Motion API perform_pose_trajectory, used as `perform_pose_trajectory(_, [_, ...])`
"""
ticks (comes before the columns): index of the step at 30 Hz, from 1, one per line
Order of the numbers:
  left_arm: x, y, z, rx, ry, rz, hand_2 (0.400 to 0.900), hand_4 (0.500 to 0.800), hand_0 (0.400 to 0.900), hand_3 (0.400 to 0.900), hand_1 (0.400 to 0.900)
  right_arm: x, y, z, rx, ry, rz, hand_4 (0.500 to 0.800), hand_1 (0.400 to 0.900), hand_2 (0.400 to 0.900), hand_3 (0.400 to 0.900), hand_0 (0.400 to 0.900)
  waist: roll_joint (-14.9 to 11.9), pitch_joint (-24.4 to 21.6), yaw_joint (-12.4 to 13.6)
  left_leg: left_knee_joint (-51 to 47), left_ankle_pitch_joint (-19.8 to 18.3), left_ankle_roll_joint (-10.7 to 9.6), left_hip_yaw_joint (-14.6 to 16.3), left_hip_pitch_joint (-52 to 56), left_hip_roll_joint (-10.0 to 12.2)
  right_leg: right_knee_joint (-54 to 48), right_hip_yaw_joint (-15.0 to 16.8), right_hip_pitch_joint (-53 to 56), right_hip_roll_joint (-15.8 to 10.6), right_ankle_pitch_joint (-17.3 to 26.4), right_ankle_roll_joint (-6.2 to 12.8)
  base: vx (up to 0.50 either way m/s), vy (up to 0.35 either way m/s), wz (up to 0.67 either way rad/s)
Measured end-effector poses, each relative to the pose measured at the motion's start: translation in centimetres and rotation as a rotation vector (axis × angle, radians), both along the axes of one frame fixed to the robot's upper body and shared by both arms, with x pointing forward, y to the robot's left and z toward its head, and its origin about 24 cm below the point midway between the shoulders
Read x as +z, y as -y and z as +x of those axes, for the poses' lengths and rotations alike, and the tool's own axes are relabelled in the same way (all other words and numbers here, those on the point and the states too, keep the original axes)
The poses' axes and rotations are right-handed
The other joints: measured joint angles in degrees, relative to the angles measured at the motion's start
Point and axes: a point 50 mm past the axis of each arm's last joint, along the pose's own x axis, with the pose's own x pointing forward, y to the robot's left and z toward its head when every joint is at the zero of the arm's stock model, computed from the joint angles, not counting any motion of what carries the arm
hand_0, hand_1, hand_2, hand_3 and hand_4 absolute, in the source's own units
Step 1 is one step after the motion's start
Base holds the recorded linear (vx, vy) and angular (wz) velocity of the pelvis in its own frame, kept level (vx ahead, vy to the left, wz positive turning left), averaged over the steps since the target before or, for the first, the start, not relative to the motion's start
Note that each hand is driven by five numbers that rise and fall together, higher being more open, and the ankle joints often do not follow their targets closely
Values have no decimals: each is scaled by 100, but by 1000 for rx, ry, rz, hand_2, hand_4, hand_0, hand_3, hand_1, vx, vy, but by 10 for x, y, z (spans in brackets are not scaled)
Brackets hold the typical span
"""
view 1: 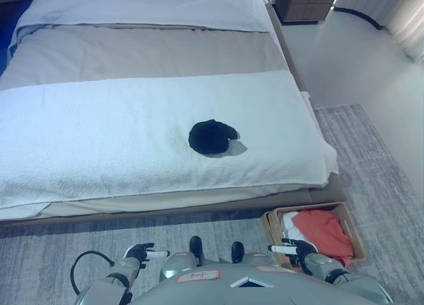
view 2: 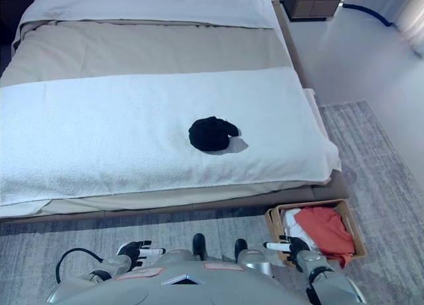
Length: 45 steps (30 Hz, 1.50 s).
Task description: Put the clothes on the bed into the basket.
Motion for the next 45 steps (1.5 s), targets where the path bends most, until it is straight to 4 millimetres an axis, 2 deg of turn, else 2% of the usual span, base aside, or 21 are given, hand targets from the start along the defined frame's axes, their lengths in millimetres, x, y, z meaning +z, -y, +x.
perform_pose_trajectory(18, [0, 0, 1, -2, 1, -1, 900, 800, 900, 900, 900, 0, 0, 1, 3, 2, 1, 800, 900, 900, 900, 900, 1, 0, 0, -1, -6, 4, -11, -4, 9, 0, -11, 5, 8, -4, -7, 4, -15, 3])
perform_pose_trajectory(23, [2, 0, 11, -12, 24, 1, 900, 800, 900, 900, 900, 1, -1, 5, 14, 18, -2, 800, 900, 900, 900, 900, 8, 16, -3, 74, 78, -76, -182, -134, 30, 27, -162, -56, 48, -38, -56, -34, -123, 24])
perform_pose_trajectory(25, [2, 0, 14, -14, 31, 1, 900, 800, 900, 900, 900, 2, -1, 13, 19, 41, -6, 800, 900, 900, 900, 900, 25, 84, -1, 147, 103, -93, -241, -176, 50, 25, -201, -39, 96, -52, -76, 2, -163, 21])
perform_pose_trajectory(26, [2, 0, 14, -14, 30, 1, 900, 800, 900, 900, 900, 3, -1, 18, 22, 55, -12, 800, 900, 900, 900, 900, 40, 118, -9, 269, 78, -176, -287, -236, 61, 25, -230, -24, 96, -82, -96, -12, -161, 16])
perform_pose_trajectory(29, [4, 1, 24, -16, 49, 1, 900, 800, 900, 900, 900, 12, 4, 44, 48, 119, -35, 800, 900, 900, 900, 900, 97, 451, 34, 865, 45, -522, -515, -470, 59, 45, -258, 24, 157, -168, -204, -33, -153, 10])
perform_pose_trajectory(30, [5, 1, 28, -15, 61, 0, 900, 800, 900, 900, 900, 16, 7, 54, 56, 145, -45, 800, 900, 900, 900, 900, 91, 543, 45, 1134, 77, -709, -671, -631, 8, 88, -251, 5, 157, -204, -275, -3, -135, 18])
perform_pose_trajectory(32, [6, 2, 35, -17, 71, -4, 900, 800, 900, 900, 900, 25, 16, 71, 67, 193, -71, 800, 900, 900, 900, 900, 23, 680, 152, 1532, 297, -948, -827, -875, -69, 74, -262, 10, 96, -210, -339, 28, -88, 9])
perform_pose_trajectory(34, [4, 2, 25, -11, 50, -8, 900, 800, 900, 900, 900, 34, 28, 83, 74, 228, -106, 800, 900, 900, 900, 900, 25, 717, 237, 1709, 260, -928, -835, -1072, -102, 31, -290, 69, 102, -178, -540, 70, -55, -4])
perform_pose_trajectory(36, [2, 2, 16, -5, 23, -12, 900, 800, 900, 900, 900, 41, 37, 90, 73, 257, -144, 800, 900, 900, 900, 900, 35, 714, 285, 1515, 169, -835, -836, -1083, -110, 16, -297, 28, 90, -192, -641, 125, -13, -22])
perform_pose_trajectory(39, [1, 2, 11, 0, 9, -14, 900, 800, 900, 900, 900, 48, 47, 96, 73, 278, -175, 800, 900, 900, 900, 900, 104, 788, 323, 568, 180, -841, -847, -1029, -45, 20, -154, -73, 96, -193, -663, 182, 21, -34])
perform_pose_trajectory(42, [0, 3, 10, 7, 4, -18, 900, 800, 900, 900, 900, 49, 47, 97, 72, 279, -177, 800, 900, 900, 900, 900, 184, 951, 452, 34, 182, -848, -931, -1140, 222, -7, 95, -30, 108, -202, -648, 277, 50, -40])
perform_pose_trajectory(44, [-1, 5, 3, 13, -11, -23, 900, 800, 900, 900, 900, 47, 49, 92, 65, 257, -180, 800, 900, 900, 900, 900, 348, 901, 506, 58, 64, -890, -961, -1096, 385, -8, 301, 36, 141, -308, -480, 358, 125, -44])
perform_pose_trajectory(45, [-2, 6, -1, 19, -19, -27, 900, 800, 900, 900, 900, 46, 51, 89, 61, 246, -185, 800, 900, 900, 900, 900, 453, 864, 493, 93, 81, -850, -969, -1033, 454, -13, 411, 100, 156, -368, -366, 410, 168, -53])
